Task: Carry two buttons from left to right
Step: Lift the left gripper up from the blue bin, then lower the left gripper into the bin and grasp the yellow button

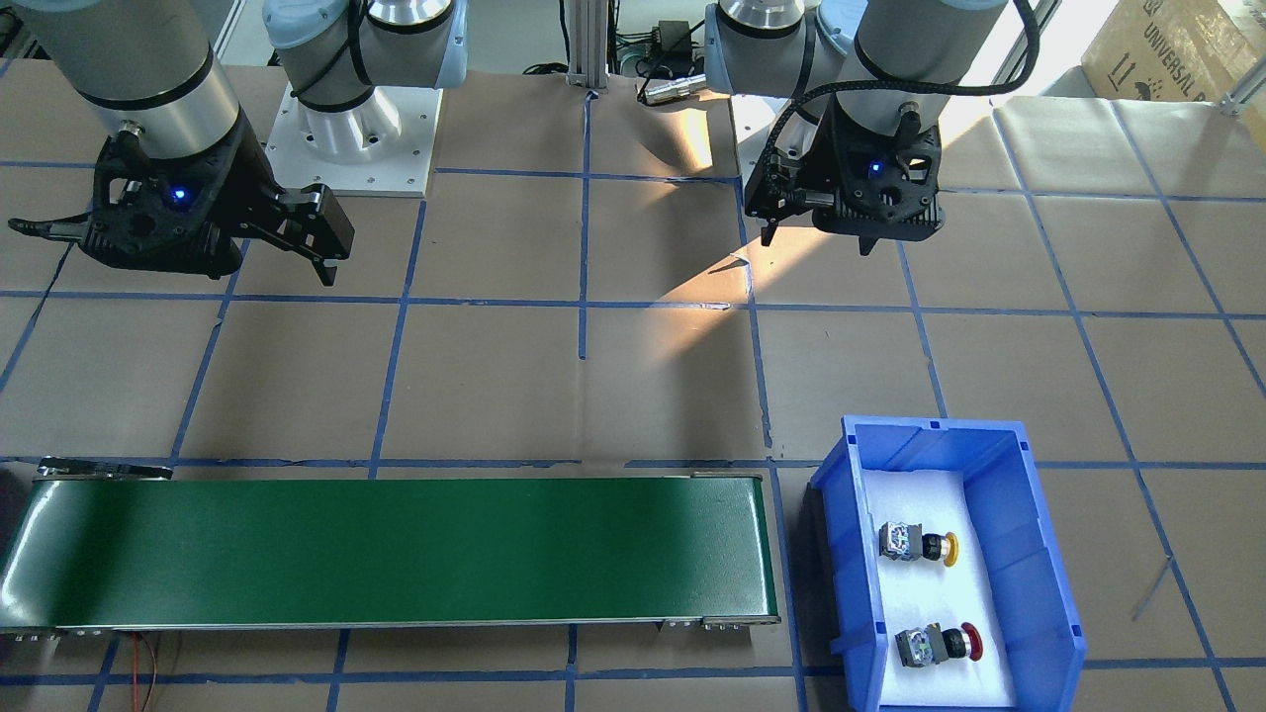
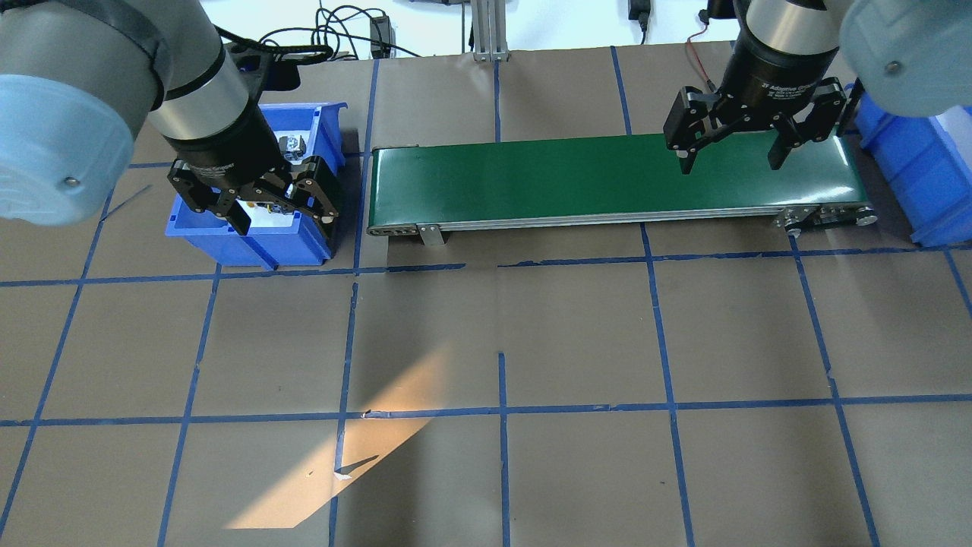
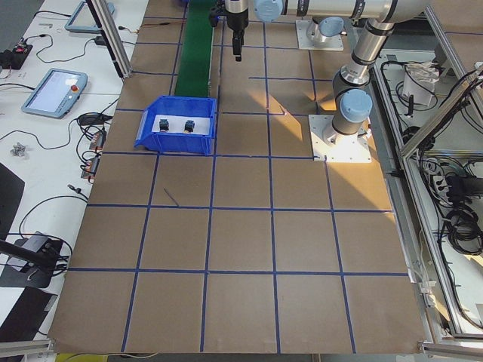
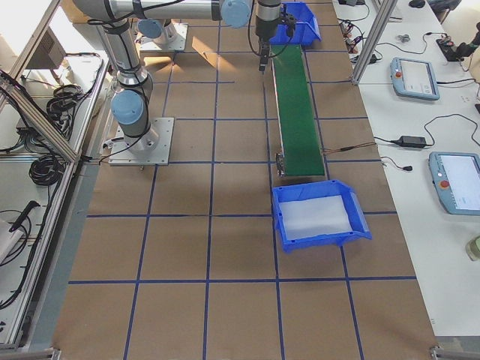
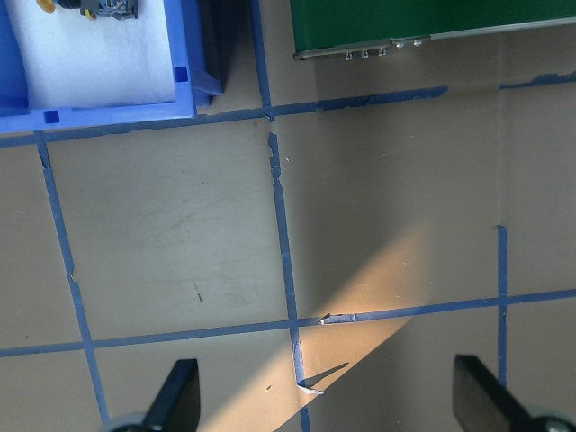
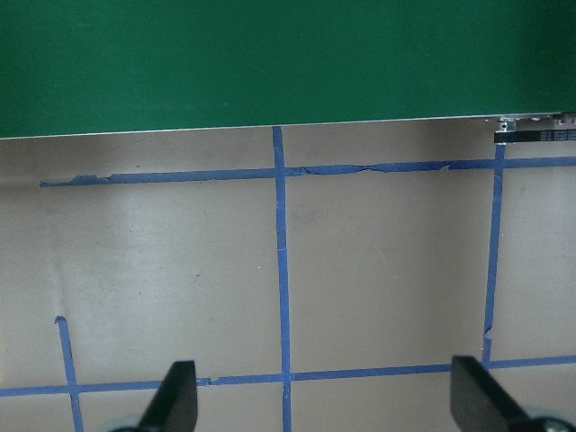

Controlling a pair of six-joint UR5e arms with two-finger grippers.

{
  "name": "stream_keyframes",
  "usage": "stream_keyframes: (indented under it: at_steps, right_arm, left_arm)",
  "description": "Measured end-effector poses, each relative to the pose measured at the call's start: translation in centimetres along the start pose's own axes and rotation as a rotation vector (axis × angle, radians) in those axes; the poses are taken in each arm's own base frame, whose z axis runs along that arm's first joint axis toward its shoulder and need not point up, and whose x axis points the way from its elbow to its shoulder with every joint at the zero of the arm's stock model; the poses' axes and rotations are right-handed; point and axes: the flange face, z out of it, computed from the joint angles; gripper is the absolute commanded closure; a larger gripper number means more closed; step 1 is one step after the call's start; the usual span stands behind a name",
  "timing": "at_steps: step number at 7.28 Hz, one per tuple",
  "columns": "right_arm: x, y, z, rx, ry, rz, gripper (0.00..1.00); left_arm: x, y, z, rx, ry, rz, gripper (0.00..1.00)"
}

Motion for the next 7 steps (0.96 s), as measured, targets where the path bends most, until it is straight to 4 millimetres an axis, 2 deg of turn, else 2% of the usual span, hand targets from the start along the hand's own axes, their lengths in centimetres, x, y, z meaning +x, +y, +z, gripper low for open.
stream_keyframes:
  at_steps: [2,5,7]
  right_arm:
    - [0.0,0.1,0.0,-0.001,0.000,0.000,0.00]
    - [0.0,0.1,0.0,-0.003,0.001,0.000,0.00]
    - [0.0,0.1,0.1,-0.005,0.000,0.000,0.00]
  left_arm:
    - [-1.2,-1.7,-0.2,0.028,-0.003,-0.161,0.00]
    - [-7.9,-8.3,-0.5,0.061,0.009,-0.564,0.00]
    - [-11.7,-11.6,1.4,0.054,0.020,-0.933,0.00]
